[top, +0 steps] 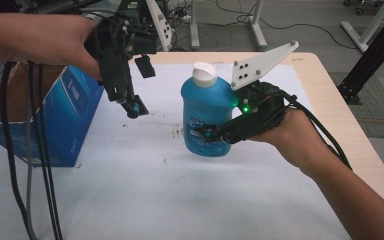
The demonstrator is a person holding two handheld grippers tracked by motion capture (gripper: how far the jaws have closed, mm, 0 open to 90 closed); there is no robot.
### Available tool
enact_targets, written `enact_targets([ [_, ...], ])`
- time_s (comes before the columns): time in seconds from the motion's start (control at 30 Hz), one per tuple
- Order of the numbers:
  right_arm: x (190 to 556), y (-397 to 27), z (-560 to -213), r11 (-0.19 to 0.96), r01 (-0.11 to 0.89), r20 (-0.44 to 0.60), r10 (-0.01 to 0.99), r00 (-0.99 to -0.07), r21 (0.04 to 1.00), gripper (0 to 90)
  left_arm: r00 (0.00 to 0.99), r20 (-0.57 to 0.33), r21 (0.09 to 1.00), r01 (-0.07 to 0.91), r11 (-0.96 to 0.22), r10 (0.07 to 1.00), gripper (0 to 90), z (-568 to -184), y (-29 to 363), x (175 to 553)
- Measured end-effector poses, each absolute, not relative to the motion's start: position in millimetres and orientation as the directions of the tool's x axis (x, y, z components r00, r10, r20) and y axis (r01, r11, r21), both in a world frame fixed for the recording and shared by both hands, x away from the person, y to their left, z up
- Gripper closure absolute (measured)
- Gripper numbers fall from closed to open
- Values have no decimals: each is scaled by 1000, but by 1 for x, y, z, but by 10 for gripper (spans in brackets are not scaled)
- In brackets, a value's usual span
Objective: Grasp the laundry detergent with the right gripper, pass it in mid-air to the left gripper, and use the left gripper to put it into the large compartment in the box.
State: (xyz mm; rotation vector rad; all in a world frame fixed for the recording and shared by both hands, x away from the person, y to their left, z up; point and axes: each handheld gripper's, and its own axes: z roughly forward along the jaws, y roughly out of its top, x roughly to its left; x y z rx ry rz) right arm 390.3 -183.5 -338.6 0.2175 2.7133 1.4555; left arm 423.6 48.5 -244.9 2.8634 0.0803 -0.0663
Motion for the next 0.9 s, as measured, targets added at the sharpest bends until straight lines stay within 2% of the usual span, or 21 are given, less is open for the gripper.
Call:
enact_targets([
  [0.37, 396, -166, -327, 565, 73, 14, 108, -994, 822, 452, 998, -47, 257, 47, -965, 36, 16, -233, 36, 413],
  [0.9, 399, -149, -331, 598, 59, 30, 59, -998, 800, 452, 998, -60, 245, 42, -969, 28, 16, -233, 28, 411],
])
